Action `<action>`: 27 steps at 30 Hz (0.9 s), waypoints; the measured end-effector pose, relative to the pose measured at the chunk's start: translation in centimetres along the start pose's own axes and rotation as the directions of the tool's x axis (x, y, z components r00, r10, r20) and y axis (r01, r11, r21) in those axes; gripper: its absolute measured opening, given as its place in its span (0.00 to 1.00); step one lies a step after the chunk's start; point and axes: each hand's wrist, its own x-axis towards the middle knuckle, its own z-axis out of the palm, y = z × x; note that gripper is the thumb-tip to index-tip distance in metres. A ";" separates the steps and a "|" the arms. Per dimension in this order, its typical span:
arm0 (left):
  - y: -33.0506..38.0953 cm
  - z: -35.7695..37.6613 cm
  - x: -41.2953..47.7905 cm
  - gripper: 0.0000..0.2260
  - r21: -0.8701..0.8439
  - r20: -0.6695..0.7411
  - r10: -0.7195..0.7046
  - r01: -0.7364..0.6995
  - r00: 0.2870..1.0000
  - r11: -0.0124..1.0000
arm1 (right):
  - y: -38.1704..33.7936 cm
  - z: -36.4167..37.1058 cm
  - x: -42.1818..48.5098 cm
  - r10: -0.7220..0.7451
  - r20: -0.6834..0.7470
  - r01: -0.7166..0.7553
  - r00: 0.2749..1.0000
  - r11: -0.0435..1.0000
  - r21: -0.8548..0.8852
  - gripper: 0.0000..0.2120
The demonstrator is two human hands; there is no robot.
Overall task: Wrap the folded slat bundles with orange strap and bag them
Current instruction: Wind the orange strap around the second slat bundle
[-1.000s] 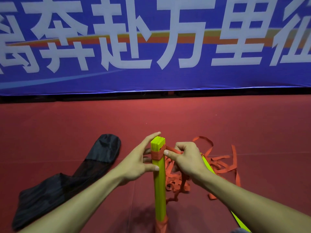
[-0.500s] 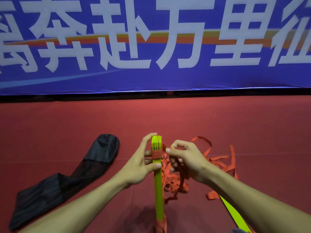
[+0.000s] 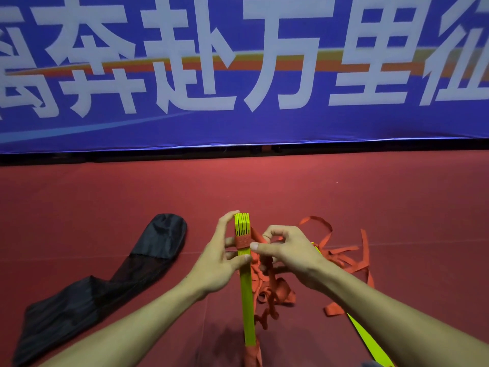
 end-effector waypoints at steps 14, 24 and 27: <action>0.4 -0.2 0.3 0.39 0.026 0.059 -0.027 0.026 0.998 0.999 | 1.5 -0.1 0.9 -0.150 -0.169 0.090 0.974 0.944 -0.319 0.17; -1.0 -0.2 0.7 0.31 0.068 0.012 -0.012 0.011 1.000 0.998 | 1.4 -0.7 1.4 -0.177 -0.151 0.099 0.973 0.903 -0.417 0.17; -1.1 0.2 0.7 0.30 0.073 -0.002 0.011 -0.011 1.000 0.997 | 1.5 -0.4 1.4 -0.177 -0.063 0.144 0.982 0.925 -0.351 0.18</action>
